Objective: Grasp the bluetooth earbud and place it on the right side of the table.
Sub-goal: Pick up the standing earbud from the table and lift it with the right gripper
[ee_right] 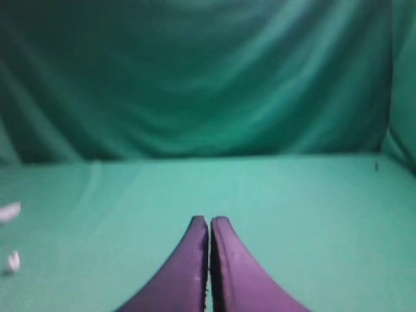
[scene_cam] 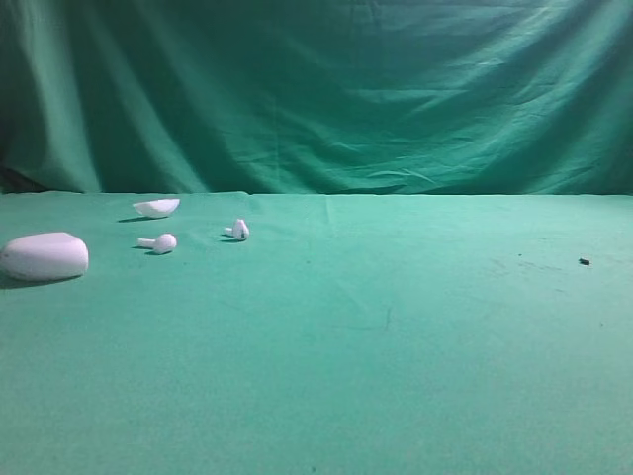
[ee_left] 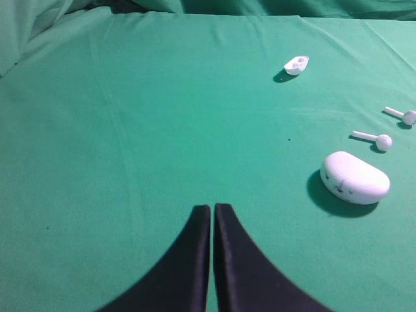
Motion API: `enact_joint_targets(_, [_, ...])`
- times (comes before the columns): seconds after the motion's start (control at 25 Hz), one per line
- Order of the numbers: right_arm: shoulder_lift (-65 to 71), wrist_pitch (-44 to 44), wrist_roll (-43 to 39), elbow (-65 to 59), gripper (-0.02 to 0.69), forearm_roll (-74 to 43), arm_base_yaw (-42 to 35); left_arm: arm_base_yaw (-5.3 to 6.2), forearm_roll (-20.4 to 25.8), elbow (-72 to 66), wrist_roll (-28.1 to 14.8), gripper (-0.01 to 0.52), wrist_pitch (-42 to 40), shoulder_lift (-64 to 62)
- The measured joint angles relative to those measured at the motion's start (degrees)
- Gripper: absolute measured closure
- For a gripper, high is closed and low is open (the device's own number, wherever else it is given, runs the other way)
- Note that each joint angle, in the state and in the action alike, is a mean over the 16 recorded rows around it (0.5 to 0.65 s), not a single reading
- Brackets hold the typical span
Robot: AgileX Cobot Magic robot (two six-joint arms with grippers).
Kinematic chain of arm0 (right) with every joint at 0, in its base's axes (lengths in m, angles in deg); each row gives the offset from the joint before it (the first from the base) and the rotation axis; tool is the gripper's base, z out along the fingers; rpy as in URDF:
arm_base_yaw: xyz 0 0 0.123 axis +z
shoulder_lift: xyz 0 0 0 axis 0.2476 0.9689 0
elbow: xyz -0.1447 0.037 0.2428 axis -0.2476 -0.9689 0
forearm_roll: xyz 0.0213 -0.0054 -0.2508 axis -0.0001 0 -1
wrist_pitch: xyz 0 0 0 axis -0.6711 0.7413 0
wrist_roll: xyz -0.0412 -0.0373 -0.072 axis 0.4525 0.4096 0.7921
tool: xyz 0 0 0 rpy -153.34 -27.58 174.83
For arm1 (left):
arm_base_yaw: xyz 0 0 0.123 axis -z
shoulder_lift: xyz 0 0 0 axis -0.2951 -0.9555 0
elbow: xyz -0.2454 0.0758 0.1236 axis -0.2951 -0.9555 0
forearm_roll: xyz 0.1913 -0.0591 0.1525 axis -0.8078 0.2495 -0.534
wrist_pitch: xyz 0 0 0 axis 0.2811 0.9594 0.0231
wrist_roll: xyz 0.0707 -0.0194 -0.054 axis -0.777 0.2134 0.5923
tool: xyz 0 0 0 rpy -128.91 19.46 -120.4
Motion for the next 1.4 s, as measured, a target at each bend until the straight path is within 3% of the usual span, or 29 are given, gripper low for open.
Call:
enact_joint_targets(0.2, [5.78,-3.36,-0.82,5.01,0.665,1.9,0.0,0.0,0.0,0.0,0.0,0.514,0.0,0.0])
enact_joint_targets(0.36, [14.33,-0.83,-1.04,11.42,0.665,3.2,0.0,0.0,0.0,0.0,0.0,0.514,0.0,0.0])
enact_joint_targets(0.8, [50.26,22.6,8.2,38.29,0.665,5.94,5.07,0.0,0.0,0.0,0.0,0.514,0.0,0.0])
enact_joint_targets(1.08, [75.6,37.85,15.34,61.53,0.665,5.51,14.52,0.0,0.0,0.0,0.0,0.514,0.0,0.0])
enact_joint_targets(1.4, [103.89,52.14,16.66,91.48,0.658,3.97,25.68,0.0,0.0,0.0,0.0,0.514,0.0,0.0])
